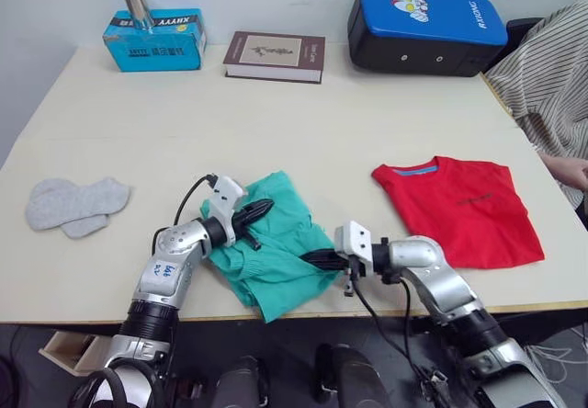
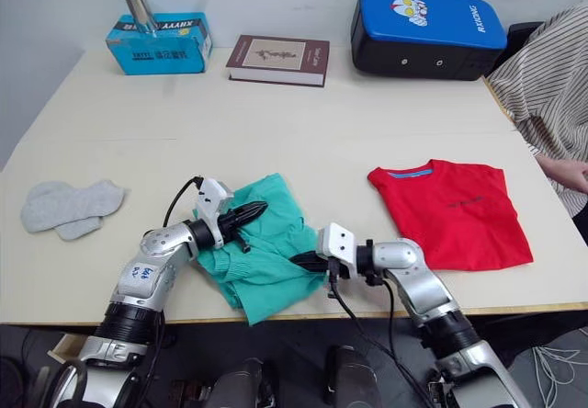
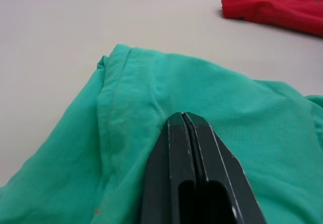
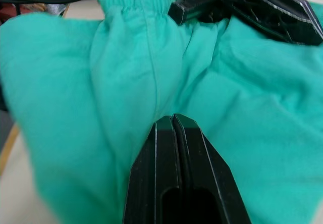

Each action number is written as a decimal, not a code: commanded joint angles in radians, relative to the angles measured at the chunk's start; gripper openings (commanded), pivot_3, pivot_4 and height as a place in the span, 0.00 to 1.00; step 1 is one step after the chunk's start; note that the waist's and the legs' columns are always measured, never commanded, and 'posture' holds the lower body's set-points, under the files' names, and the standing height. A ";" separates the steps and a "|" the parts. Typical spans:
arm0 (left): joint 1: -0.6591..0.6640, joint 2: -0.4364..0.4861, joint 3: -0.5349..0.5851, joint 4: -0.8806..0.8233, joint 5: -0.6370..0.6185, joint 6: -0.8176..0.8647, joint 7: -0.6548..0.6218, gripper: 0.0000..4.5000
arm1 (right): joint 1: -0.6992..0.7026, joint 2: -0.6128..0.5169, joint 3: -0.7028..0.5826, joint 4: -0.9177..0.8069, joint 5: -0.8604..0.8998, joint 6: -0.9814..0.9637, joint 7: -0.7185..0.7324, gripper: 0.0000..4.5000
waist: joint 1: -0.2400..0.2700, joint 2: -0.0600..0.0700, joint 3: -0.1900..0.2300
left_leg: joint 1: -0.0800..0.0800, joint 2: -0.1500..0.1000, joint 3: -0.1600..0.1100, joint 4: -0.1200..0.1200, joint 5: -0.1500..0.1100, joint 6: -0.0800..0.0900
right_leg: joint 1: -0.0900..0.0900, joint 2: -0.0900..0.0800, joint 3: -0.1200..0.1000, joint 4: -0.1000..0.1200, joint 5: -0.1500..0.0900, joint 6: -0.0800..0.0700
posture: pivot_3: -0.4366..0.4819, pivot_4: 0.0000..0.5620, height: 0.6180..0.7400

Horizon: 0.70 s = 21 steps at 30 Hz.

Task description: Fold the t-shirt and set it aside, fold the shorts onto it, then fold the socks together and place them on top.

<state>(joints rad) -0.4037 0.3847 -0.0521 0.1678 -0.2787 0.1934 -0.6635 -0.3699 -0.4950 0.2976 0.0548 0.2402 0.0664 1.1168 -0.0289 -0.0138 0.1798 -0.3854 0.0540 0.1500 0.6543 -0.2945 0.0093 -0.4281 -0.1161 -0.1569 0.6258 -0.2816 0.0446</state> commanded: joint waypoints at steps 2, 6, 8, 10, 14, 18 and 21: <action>0.076 0.098 0.088 -0.134 -0.141 -0.057 -0.228 0.00 | -0.079 -0.053 -0.181 -0.116 0.258 0.353 -0.020 0.09 | -0.005 0.000 0.000 | 0.000 0.002 0.000 0.000 0.000 -0.001 | 0.000 0.001 0.000 0.000 0.000 0.000 | 0.48 0.27 1.00; 0.151 0.183 0.089 -0.220 -0.154 -0.028 -0.307 0.00 | -0.181 -0.097 -0.207 -0.052 0.333 0.600 -0.011 0.36 | 0.001 0.001 0.001 | 0.000 0.004 -0.001 0.001 0.000 -0.003 | -0.001 0.001 -0.001 0.002 -0.002 -0.004 | 0.48 0.27 1.00; 0.181 0.203 0.074 -0.227 -0.120 -0.047 -0.312 0.00 | -0.243 -0.096 -0.169 0.029 0.309 0.690 -0.012 0.52 | 0.005 0.001 0.001 | 0.000 0.004 -0.002 0.001 -0.001 -0.003 | 0.000 0.002 -0.002 0.001 -0.002 -0.004 | 0.48 0.27 1.00; 0.202 0.203 0.067 -0.227 -0.095 -0.064 -0.297 0.00 | -0.301 -0.094 -0.096 0.111 0.250 0.744 -0.004 0.65 | 0.004 0.001 0.001 | -0.001 0.004 -0.002 0.002 -0.002 -0.001 | 0.000 0.001 -0.002 0.001 -0.002 -0.004 | 0.48 0.27 1.00; 0.236 0.197 0.047 -0.218 -0.036 -0.111 -0.274 0.00 | -0.391 -0.028 -0.031 0.250 0.233 0.853 0.014 0.98 | 0.002 0.001 0.001 | -0.002 0.003 -0.001 0.004 -0.002 -0.001 | -0.001 0.001 -0.002 0.002 -0.002 -0.004 | 0.48 0.27 1.00; 0.281 0.183 0.048 -0.228 -0.028 -0.144 -0.270 0.00 | -0.471 0.065 -0.004 0.333 0.228 0.975 -0.009 0.99 | -0.013 0.001 0.000 | -0.001 0.004 0.000 0.004 -0.002 -0.001 | -0.001 0.001 -0.001 0.003 -0.002 -0.004 | 0.48 0.27 1.00; 0.312 0.182 0.060 -0.218 -0.025 -0.172 -0.267 0.00 | -0.523 0.153 -0.040 0.379 0.255 1.063 -0.047 0.85 | -0.016 0.001 0.000 | -0.001 0.006 0.000 0.004 -0.002 -0.002 | -0.001 0.003 -0.002 0.003 -0.002 -0.004 | 0.48 0.27 1.00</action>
<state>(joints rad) -0.1075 0.5643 -0.0026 -0.0331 -0.3099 0.0424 -0.9297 -0.8806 -0.3817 0.2612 0.4086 0.4731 1.0704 1.0910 -0.0448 -0.0128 0.1800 -0.3864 0.0604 0.1499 0.6584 -0.2968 0.0070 -0.4292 -0.1134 -0.1584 0.6290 -0.2837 0.0402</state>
